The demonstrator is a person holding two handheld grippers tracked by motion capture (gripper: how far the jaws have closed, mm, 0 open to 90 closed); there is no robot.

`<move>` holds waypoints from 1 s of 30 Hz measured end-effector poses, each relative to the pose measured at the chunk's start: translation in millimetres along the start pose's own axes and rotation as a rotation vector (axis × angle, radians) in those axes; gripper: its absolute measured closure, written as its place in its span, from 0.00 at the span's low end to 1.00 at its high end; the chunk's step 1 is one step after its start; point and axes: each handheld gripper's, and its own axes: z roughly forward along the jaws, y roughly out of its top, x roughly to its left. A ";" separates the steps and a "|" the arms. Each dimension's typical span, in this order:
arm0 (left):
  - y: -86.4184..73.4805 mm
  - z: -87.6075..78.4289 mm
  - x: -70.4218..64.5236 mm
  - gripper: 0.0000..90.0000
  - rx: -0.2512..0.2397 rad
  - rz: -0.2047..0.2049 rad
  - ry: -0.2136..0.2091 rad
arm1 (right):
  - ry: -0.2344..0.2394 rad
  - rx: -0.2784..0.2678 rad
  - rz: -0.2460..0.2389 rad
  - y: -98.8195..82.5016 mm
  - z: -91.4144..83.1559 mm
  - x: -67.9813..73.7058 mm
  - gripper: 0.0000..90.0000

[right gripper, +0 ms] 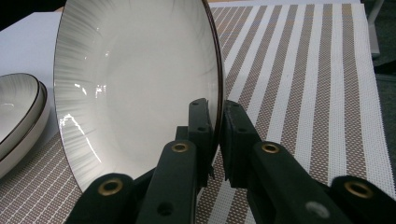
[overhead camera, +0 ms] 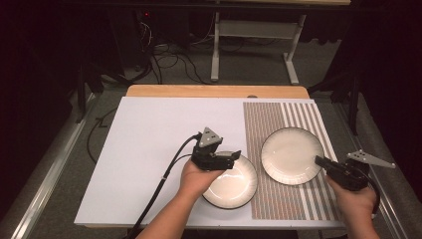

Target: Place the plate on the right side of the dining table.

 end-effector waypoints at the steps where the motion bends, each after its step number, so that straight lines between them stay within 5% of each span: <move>1: -2.2 -3.8 2.8 0.24 -0.005 -0.005 0.004 | -0.001 0.001 0.000 0.0 0.1 0.1 0.95; 12: -27.4 -67.4 40.8 0.01 -0.066 -0.044 0.091 | -0.013 0.014 0.005 0.7 1.8 0.5 0.94; 23: -57.9 -137.0 72.3 0.00 -0.123 -0.051 0.179 | -0.029 0.048 0.038 4.0 11.0 -1.7 0.93; 30: -70.6 -153.4 86.9 0.00 -0.148 -0.093 0.192 | -0.043 0.091 0.090 6.9 21.7 -6.3 0.92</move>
